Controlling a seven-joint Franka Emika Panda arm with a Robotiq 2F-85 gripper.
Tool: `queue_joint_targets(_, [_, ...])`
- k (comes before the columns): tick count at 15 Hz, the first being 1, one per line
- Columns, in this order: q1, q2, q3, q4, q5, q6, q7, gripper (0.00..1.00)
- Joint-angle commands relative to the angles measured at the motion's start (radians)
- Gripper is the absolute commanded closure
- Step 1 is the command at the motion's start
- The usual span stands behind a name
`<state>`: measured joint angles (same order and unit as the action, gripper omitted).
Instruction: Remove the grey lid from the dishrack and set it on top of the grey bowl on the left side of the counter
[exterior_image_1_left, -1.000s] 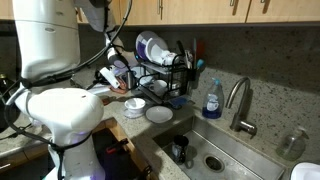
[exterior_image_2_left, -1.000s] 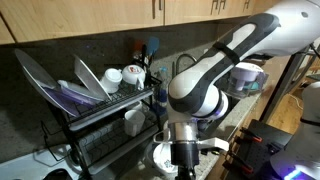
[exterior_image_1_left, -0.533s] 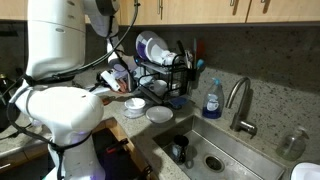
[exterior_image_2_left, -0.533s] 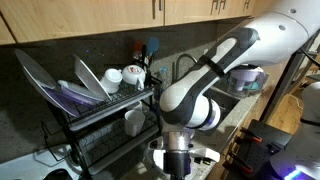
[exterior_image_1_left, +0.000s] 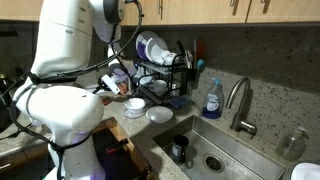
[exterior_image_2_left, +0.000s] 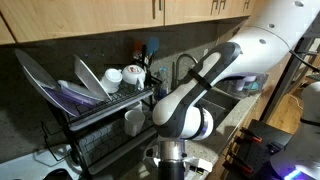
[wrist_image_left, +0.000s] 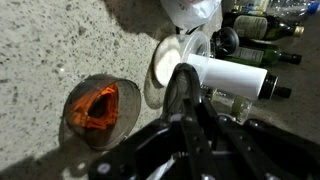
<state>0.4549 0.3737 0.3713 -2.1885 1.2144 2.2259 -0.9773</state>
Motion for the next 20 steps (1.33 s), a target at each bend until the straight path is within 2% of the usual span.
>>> queue_joint_targets(1, [-0.004, 0.062, 0.002, 0.056, -0.003, 0.007, 0.035, 0.97])
queue_joint_targets(11, [-0.019, 0.179, -0.011, 0.169, -0.006, -0.014, 0.097, 0.97])
queue_joint_targets(20, [-0.024, 0.214, -0.010, 0.181, -0.007, -0.020, 0.142, 0.97])
